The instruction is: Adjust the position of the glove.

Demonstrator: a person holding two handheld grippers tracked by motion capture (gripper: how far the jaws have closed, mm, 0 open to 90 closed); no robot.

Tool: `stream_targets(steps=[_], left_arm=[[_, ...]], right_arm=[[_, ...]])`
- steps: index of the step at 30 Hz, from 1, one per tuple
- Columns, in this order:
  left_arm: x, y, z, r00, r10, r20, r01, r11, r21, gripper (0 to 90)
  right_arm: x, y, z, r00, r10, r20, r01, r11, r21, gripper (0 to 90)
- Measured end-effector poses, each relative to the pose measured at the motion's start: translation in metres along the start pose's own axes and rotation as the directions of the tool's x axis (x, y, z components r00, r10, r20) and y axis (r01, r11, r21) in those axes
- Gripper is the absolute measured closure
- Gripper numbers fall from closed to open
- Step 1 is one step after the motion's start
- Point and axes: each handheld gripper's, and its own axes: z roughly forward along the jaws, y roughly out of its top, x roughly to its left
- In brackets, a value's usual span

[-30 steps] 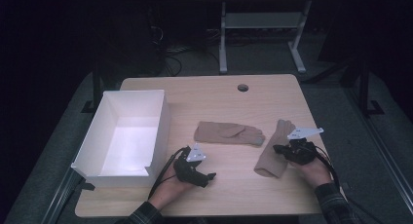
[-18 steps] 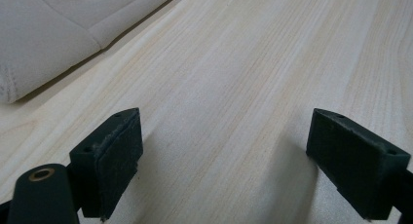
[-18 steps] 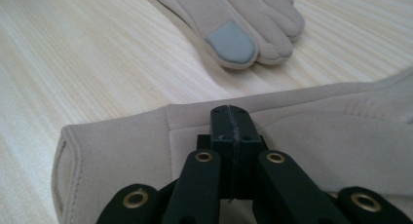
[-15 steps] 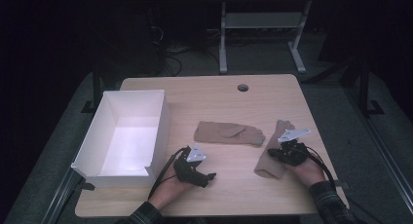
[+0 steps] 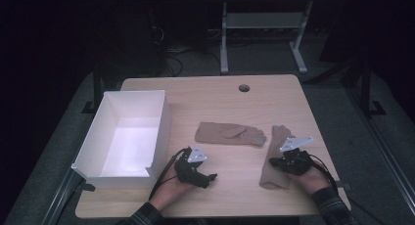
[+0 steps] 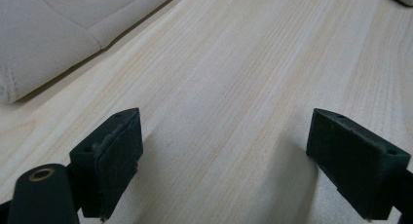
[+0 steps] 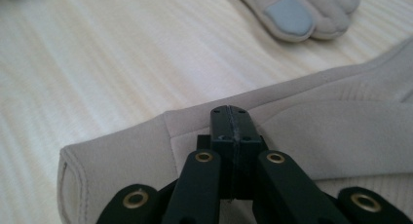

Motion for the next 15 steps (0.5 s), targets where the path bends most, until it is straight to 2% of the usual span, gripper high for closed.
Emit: stream_targets(steps=[6, 9, 15], left_arm=[[0.000, 0.000, 0.000, 1.0000, -0.006, 0.000, 0.006, 1.0000, -0.005, 12.5], [0.000, 0.000, 0.000, 1.0000, 0.007, -0.002, -0.007, 1.0000, 0.003, 12.5], [0.000, 0.000, 0.000, 1.0000, 0.008, -0.003, -0.008, 1.0000, 0.005, 12.5]], right_arm=[[0.010, -0.009, -0.008, 0.9996, 0.003, -0.027, -0.002, 1.000, 0.008, 90.0], [0.013, -0.012, -0.010, 0.9994, -0.006, -0.034, 0.006, 1.000, 0.009, 90.0], [0.017, -0.015, -0.015, 0.9994, -0.010, -0.034, 0.010, 1.000, 0.000, 89.9]])
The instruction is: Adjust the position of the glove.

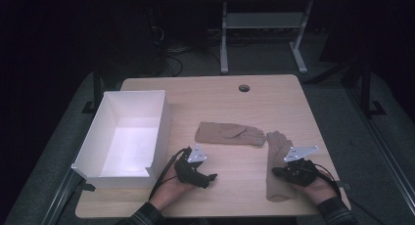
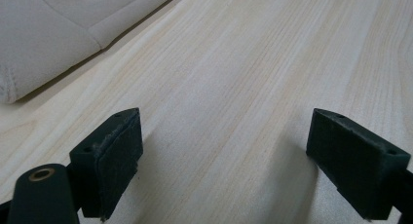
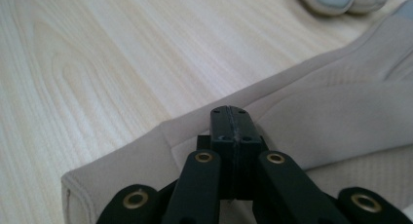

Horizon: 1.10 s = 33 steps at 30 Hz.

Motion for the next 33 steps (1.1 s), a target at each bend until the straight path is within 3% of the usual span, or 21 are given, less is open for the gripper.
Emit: stream_targets(steps=[5, 7, 10, 12, 14, 16, 20, 33], left_arm=[[-0.001, 0.000, 0.001, 0.9999, -0.012, 0.002, 0.012, 0.9999, -0.009, 12.5], [0.000, 0.000, 0.001, 1.0000, -0.005, 0.000, 0.005, 1.0000, -0.005, 12.5], [0.000, 0.000, 0.001, 1.0000, 0.003, -0.002, -0.003, 1.0000, -0.005, 12.5], [0.000, 0.000, 0.001, 1.0000, -0.003, 0.001, 0.003, 1.0000, -0.005, 12.5], [0.000, 0.000, 0.001, 1.0000, 0.005, -0.002, -0.005, 1.0000, -0.005, 12.5], [0.000, 0.000, 0.001, 1.0000, 0.005, -0.001, -0.005, 1.0000, -0.005, 12.5], [0.000, 0.000, 0.001, 1.0000, 0.006, -0.002, -0.006, 1.0000, -0.005, 12.5], [0.000, 0.000, 0.001, 1.0000, -0.003, 0.001, 0.003, 1.0000, -0.004, 12.5]], right_arm=[[-0.013, 0.006, -0.008, 0.9983, 0.028, 0.050, -0.025, 0.998, -0.065, 89.9], [-0.027, 0.011, -0.009, 0.9938, 0.068, 0.088, -0.060, 0.994, -0.089, 89.9], [-0.037, 0.013, -0.008, 0.9904, 0.095, 0.101, -0.084, 0.990, -0.110, 90.0], [-0.045, 0.016, -0.004, 0.9885, 0.100, 0.113, -0.089, 0.991, -0.096, 90.0], [-0.046, 0.016, -0.001, 0.9885, 0.098, 0.115, -0.088, 0.992, -0.089, 89.9], [-0.048, 0.015, 0.008, 0.9892, 0.078, 0.124, -0.074, 0.997, -0.037, 90.0], [-0.050, 0.011, 0.009, 0.9909, 0.089, 0.101, -0.085, 0.995, -0.041, 90.0], [-0.035, 0.006, 0.003, 0.9983, 0.029, 0.051, -0.028, 1.000, -0.012, 90.0]])
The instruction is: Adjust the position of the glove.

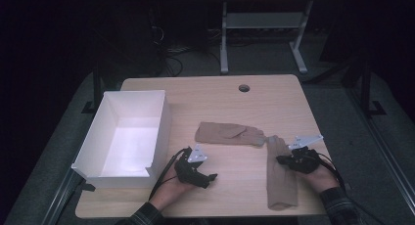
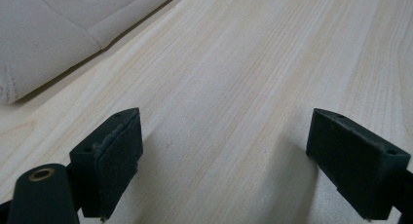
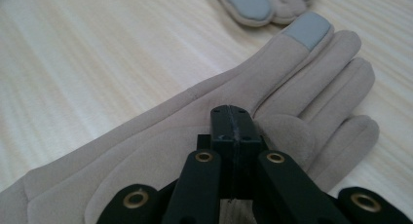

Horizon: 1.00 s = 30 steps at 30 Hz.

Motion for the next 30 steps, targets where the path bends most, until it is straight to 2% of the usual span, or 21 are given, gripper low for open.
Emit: stream_targets(steps=[4, 9, 11, 14, 16, 17, 18, 19, 20, 21, 22, 23, 25, 29, 30], left_arm=[[0.000, 0.000, 0.000, 1.0000, -0.004, 0.001, 0.004, 1.0000, 0.000, 12.5], [0.000, 0.000, 0.000, 1.0000, -0.005, 0.001, 0.005, 1.0000, 0.000, 12.5], [0.000, 0.000, 0.000, 1.0000, -0.005, 0.001, 0.005, 1.0000, 0.000, 12.6], [0.000, 0.000, 0.000, 1.0000, -0.005, 0.001, 0.005, 1.0000, -0.001, 12.5], [0.000, 0.000, 0.000, 1.0000, -0.005, 0.000, 0.005, 1.0000, -0.001, 12.5], [0.000, 0.000, 0.000, 1.0000, -0.006, 0.000, 0.006, 1.0000, -0.001, 12.5], [0.000, 0.000, 0.000, 1.0000, -0.006, 0.000, 0.006, 1.0000, -0.001, 12.5], [0.000, 0.000, 0.000, 1.0000, -0.006, 0.000, 0.006, 1.0000, -0.002, 12.5], [0.000, 0.000, 0.000, 1.0000, -0.006, 0.000, 0.006, 1.0000, -0.002, 12.5], [0.000, 0.000, 0.000, 1.0000, -0.006, 0.001, 0.006, 1.0000, -0.001, 12.5], [0.000, 0.000, 0.000, 1.0000, -0.006, 0.001, 0.006, 1.0000, -0.001, 12.5], [0.000, 0.000, 0.000, 1.0000, -0.005, 0.001, 0.005, 1.0000, -0.001, 12.5], [0.000, 0.000, 0.000, 1.0000, -0.001, 0.000, 0.001, 1.0000, 0.000, 12.5], [0.000, 0.001, 0.001, 1.0000, -0.002, -0.006, 0.002, 1.0000, 0.001, 12.4], [-0.001, 0.002, 0.002, 1.0000, -0.004, -0.009, 0.004, 1.0000, -0.001, 12.3]], right_arm=[[0.008, -0.002, -0.001, 0.9993, -0.028, -0.024, 0.027, 1.000, -0.006, 90.0], [0.010, -0.002, -0.001, 0.9993, -0.025, -0.027, 0.025, 1.000, -0.006, 90.0], [0.010, -0.001, -0.002, 0.9992, -0.035, -0.017, 0.035, 0.999, -0.017, 87.1], [0.009, 0.001, -0.008, 0.9999, -0.010, 0.006, 0.010, 0.998, -0.069, 79.9], [0.005, 0.001, -0.012, 0.9985, 0.005, 0.055, 0.001, 0.994, -0.107, 73.4], [-0.002, 0.000, -0.014, 0.9941, 0.045, 0.098, -0.031, 0.990, -0.139, 65.6], [-0.005, 0.000, -0.015, 0.9898, 0.064, 0.127, -0.044, 0.988, -0.150, 60.5], [-0.005, 0.000, -0.015, 0.9898, 0.064, 0.127, -0.044, 0.988, -0.150, 60.5], [-0.012, -0.001, -0.016, 0.9823, 0.102, 0.158, -0.075, 0.983, -0.168, 57.3], [-0.023, -0.003, -0.017, 0.9693, 0.160, 0.187, -0.125, 0.974, -0.189, 51.6], [-0.023, -0.003, -0.017, 0.9693, 0.160, 0.187, -0.125, 0.974, -0.189, 51.6], [-0.028, -0.003, -0.016, 0.9623, 0.186, 0.198, -0.147, 0.969, -0.198, 48.6], [-0.035, -0.004, -0.013, 0.9524, 0.209, 0.221, -0.166, 0.966, -0.200, 43.2], [-0.044, -0.006, -0.004, 0.9400, 0.215, 0.265, -0.171, 0.969, -0.178, 38.1], [-0.045, -0.007, -0.003, 0.9394, 0.219, 0.263, -0.176, 0.968, -0.178, 38.0]])
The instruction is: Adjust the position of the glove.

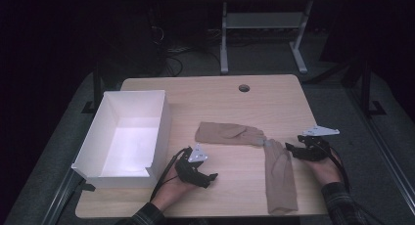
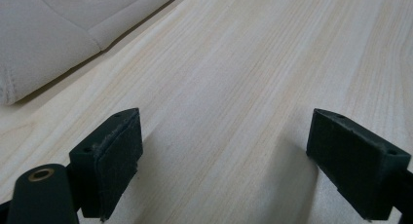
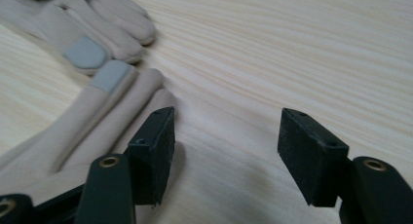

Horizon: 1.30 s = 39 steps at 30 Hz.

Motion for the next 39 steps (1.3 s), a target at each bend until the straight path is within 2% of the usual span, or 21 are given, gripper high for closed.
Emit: stream_targets(steps=[4, 5, 9, 10, 12, 13, 14, 15, 17, 18, 19, 20, 21, 22, 24, 28, 31, 33, 34, 37, 39], left_arm=[[-0.002, 0.002, 0.001, 1.0000, 0.002, 0.007, -0.002, 1.0000, 0.008, 12.4], [-0.002, 0.004, 0.000, 0.9999, 0.013, 0.009, -0.014, 0.9996, 0.024, 12.9], [-0.002, 0.007, -0.001, 0.9999, 0.011, 0.009, -0.011, 0.9990, 0.044, 16.7], [-0.002, 0.008, -0.002, 0.9999, 0.008, 0.008, -0.009, 0.9990, 0.044, 24.5], [-0.002, 0.013, -0.003, 1.0000, -0.003, 0.004, 0.002, 0.9979, 0.065, 33.0], [-0.002, 0.013, -0.003, 1.0000, -0.003, 0.004, 0.002, 0.9979, 0.065, 38.1], [-0.001, 0.014, -0.003, 0.9999, -0.014, 0.007, 0.013, 0.9980, 0.061, 38.1], [0.000, 0.015, -0.004, 0.9998, -0.014, 0.012, 0.013, 0.9979, 0.064, 41.8], [0.005, 0.020, -0.006, 0.9994, -0.030, 0.015, 0.029, 0.9982, 0.052, 56.0], [0.006, 0.024, -0.006, 0.9994, -0.033, 0.010, 0.032, 0.9983, 0.049, 66.0], [0.009, 0.031, -0.005, 0.9994, -0.036, -0.002, 0.036, 0.9984, 0.045, 72.0], [0.009, 0.031, -0.005, 0.9994, -0.036, -0.002, 0.036, 0.9984, 0.045, 76.4], [0.011, 0.035, -0.005, 0.9994, -0.034, -0.012, 0.034, 0.9984, 0.045, 76.4], [0.013, 0.038, -0.004, 0.9991, -0.037, -0.022, 0.038, 0.9982, 0.047, 81.7], [0.017, 0.045, -0.001, 0.9974, -0.056, -0.045, 0.059, 0.9972, 0.047, 89.2], [0.028, 0.057, 0.004, 0.9924, -0.082, -0.091, 0.087, 0.9951, 0.047, 89.5], [0.039, 0.063, 0.007, 0.9900, -0.080, -0.116, 0.085, 0.9956, 0.040, 89.5], [0.046, 0.066, 0.010, 0.9880, -0.089, -0.126, 0.094, 0.9949, 0.035, 89.5], [0.052, 0.067, 0.014, 0.9843, -0.104, -0.142, 0.110, 0.9935, 0.032, 89.5], [0.057, 0.067, 0.017, 0.9814, -0.112, -0.156, 0.119, 0.9923, 0.035, 89.5], [0.063, 0.066, 0.021, 0.9778, -0.106, -0.180, 0.118, 0.9916, 0.054, 89.4]], right_arm=[[-0.008, -0.005, 0.005, 0.9995, 0.032, 0.007, -0.032, 0.999, 0.014, 36.3], [-0.011, -0.007, 0.006, 0.9995, 0.027, 0.019, -0.027, 0.999, 0.019, 35.9], [-0.016, -0.012, 0.008, 0.9992, 0.034, 0.022, -0.034, 0.999, 0.022, 34.7], [-0.017, -0.013, 0.008, 0.9988, 0.047, 0.009, -0.048, 0.999, 0.014, 33.8], [-0.019, -0.014, 0.009, 0.9983, 0.057, 0.010, -0.057, 0.998, 0.017, 28.0], [-0.019, -0.014, 0.009, 0.9983, 0.057, 0.010, -0.057, 0.998, 0.017, 28.0], [-0.019, -0.014, 0.009, 0.9983, 0.058, 0.012, -0.058, 0.998, 0.018, 26.7], [-0.019, -0.014, 0.009, 0.9980, 0.059, 0.022, -0.060, 0.998, 0.021, 24.4], [-0.019, -0.013, 0.009, 0.9975, 0.066, 0.027, -0.066, 0.998, 0.022, 23.9], [-0.019, -0.013, 0.009, 0.9975, 0.066, 0.027, -0.066, 0.998, 0.022, 23.9], [-0.019, -0.013, 0.009, 0.9975, 0.066, 0.027, -0.066, 0.998, 0.022, 23.9], [-0.019, -0.013, 0.009, 0.9975, 0.066, 0.027, -0.066, 0.998, 0.022, 23.9], [-0.019, -0.013, 0.009, 0.9975, 0.066, 0.027, -0.066, 0.998, 0.023, 23.9], [-0.019, -0.013, 0.009, 0.9975, 0.066, 0.027, -0.066, 0.998, 0.022, 23.9], [-0.019, -0.013, 0.009, 0.9975, 0.066, 0.027, -0.066, 0.998, 0.023, 23.9], [-0.019, -0.013, 0.009, 0.9975, 0.065, 0.027, -0.066, 0.998, 0.023, 23.8], [-0.019, -0.013, 0.009, 0.9978, 0.062, 0.023, -0.062, 0.998, 0.024, 23.5], [-0.019, -0.013, 0.009, 0.9979, 0.060, 0.021, -0.061, 0.998, 0.024, 23.1], [-0.019, -0.013, 0.009, 0.9981, 0.059, 0.019, -0.059, 0.998, 0.024, 22.6], [-0.019, -0.013, 0.010, 0.9982, 0.058, 0.017, -0.059, 0.998, 0.024, 22.4], [-0.019, -0.013, 0.010, 0.9982, 0.059, 0.014, -0.059, 0.998, 0.024, 22.0]])
